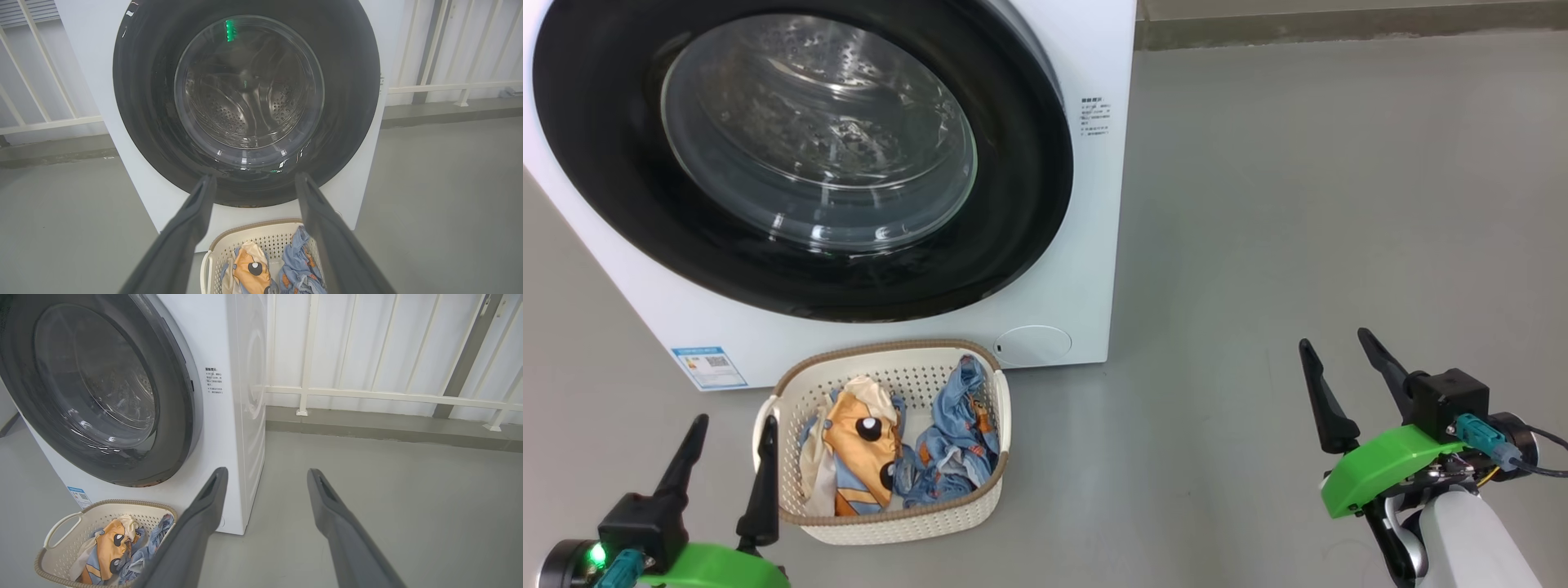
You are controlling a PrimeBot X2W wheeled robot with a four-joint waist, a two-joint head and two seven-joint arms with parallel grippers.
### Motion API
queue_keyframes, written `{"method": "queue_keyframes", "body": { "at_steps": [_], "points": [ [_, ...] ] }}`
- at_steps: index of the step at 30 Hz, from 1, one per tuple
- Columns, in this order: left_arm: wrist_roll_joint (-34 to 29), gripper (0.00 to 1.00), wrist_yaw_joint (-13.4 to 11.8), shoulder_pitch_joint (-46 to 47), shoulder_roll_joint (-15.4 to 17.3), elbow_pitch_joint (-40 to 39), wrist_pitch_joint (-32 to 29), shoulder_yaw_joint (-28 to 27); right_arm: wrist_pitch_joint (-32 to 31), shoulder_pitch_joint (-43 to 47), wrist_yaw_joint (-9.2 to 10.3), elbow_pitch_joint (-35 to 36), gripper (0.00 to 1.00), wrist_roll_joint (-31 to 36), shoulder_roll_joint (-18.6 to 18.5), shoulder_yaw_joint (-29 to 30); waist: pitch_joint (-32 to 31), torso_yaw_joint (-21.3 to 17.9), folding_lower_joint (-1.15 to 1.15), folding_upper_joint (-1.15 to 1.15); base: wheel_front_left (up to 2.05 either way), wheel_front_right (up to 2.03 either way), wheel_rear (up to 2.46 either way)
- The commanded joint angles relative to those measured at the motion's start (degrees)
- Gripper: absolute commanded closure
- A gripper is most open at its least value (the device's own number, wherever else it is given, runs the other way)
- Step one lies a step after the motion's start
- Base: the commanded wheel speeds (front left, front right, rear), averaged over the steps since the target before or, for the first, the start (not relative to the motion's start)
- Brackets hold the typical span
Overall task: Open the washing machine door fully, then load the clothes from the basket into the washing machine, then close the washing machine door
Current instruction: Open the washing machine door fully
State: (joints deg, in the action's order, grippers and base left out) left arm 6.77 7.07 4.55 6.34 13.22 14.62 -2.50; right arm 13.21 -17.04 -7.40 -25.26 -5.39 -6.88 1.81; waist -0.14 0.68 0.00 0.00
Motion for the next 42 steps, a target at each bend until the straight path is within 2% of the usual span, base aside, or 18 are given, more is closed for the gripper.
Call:
{"method": "queue_keyframes", "body": {
  "at_steps": [1,12,24,30,38,39,40,42],
  "points": [
    [-0.49,0.00,0.12,1.15,0.80,-1.96,0.38,-2.17,0.31,-1.05,-0.09,1.74,0.00,-0.51,0.11,-1.07,0.10,0.12,0.00,0.00,0.00,0.00,0.00],
    [-0.69,0.00,0.22,0.78,-0.06,-3.18,0.38,-2.22,-0.12,-4.33,-0.09,2.11,0.00,-2.38,-0.02,-0.81,1.15,1.15,0.00,0.00,0.00,0.00,0.00],
    [-0.96,0.00,0.20,0.39,-1.64,-4.65,0.38,-2.16,-1.49,-15.83,-0.09,3.71,0.00,-8.01,-1.37,-1.20,4.47,4.51,0.00,0.00,0.00,0.00,0.00],
    [-0.99,0.00,0.25,1.54,-2.02,-4.99,0.38,-1.76,-1.66,-21.77,-0.09,3.01,0.00,-12.37,-1.21,1.19,6.75,6.25,0.00,0.00,0.00,0.00,0.00],
    [-0.63,0.00,0.32,3.28,-2.34,-4.57,0.38,-1.24,-3.06,-28.05,-0.09,-0.93,0.00,-22.51,0.41,8.90,9.68,8.44,0.00,0.00,0.00,0.00,0.00],
    [-0.58,0.00,0.33,3.51,-2.38,-4.58,0.38,-1.14,-3.39,-28.64,-0.09,-1.51,0.09,-23.79,0.60,9.80,10.06,8.68,0.00,0.00,0.00,0.00,0.00],
    [-0.52,0.00,0.34,3.73,-2.42,-4.58,0.38,-1.06,-3.84,-29.18,-0.09,-2.22,0.53,-25.45,0.92,10.94,10.42,8.90,0.00,0.00,0.00,0.00,0.00],
    [-0.43,0.00,0.35,4.21,-2.48,-4.51,0.38,-0.91,-4.56,-30.14,-0.09,-3.55,1.00,-28.29,1.45,13.10,11.09,9.30,0.00,0.00,0.00,0.00,0.00]
  ]
}}
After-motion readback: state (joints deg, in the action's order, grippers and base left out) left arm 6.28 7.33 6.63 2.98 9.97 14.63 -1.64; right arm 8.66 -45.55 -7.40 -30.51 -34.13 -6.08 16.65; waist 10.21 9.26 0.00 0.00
